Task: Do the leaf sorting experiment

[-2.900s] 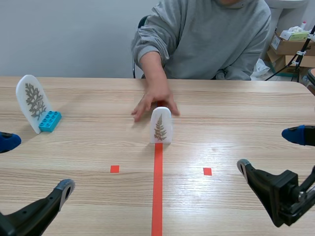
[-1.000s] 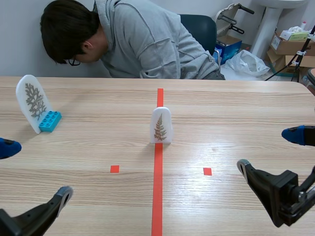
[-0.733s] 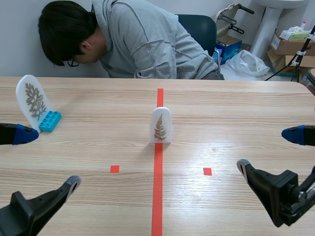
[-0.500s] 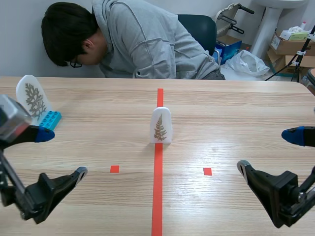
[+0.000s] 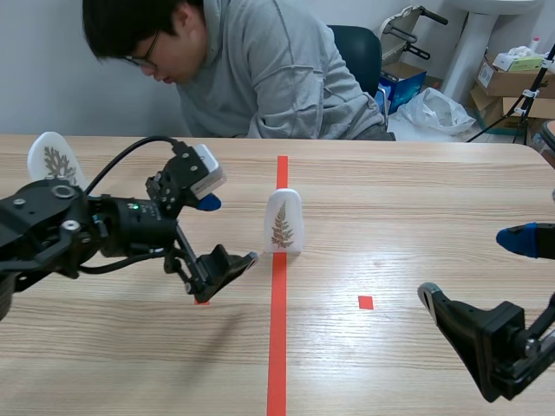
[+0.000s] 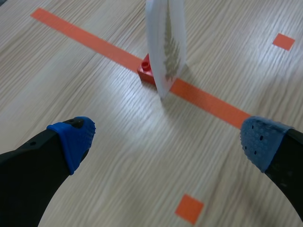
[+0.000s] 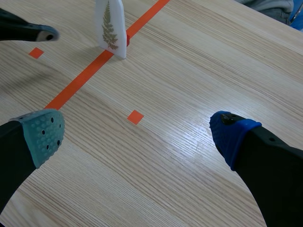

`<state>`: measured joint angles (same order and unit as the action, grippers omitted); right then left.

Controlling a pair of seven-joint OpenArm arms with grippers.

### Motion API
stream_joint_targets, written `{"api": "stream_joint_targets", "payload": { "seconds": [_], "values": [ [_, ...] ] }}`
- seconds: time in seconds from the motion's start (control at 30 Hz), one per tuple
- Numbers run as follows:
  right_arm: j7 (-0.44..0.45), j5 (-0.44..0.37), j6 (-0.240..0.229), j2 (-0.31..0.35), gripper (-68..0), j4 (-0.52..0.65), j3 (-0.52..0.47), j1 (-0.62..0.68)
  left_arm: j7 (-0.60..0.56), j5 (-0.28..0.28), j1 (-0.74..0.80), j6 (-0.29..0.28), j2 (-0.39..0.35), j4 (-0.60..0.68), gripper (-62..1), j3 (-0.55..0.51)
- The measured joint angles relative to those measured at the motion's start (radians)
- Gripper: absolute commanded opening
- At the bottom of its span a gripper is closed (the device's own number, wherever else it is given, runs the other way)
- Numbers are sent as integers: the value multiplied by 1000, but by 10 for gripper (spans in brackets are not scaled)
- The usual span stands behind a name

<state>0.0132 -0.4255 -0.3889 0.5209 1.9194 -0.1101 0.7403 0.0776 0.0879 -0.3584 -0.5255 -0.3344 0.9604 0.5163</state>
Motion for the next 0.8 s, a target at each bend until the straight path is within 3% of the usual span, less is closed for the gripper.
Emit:
{"api": "stream_joint_targets", "payload": {
  "seconds": [0.13,0.33,0.43,0.8],
  "values": [
    [0,0,0,0,-37,0,0,0,-24,-44,-110,23,86,-142,14,42],
    [0,0,0,0,-37,0,0,0,-26,-47,-193,35,182,-285,14,59],
    [0,0,0,0,-37,0,0,0,-27,-79,-191,35,206,-303,14,60],
    [0,0,0,0,-37,0,0,0,-29,-80,-184,69,235,-315,14,60]
  ]
}}
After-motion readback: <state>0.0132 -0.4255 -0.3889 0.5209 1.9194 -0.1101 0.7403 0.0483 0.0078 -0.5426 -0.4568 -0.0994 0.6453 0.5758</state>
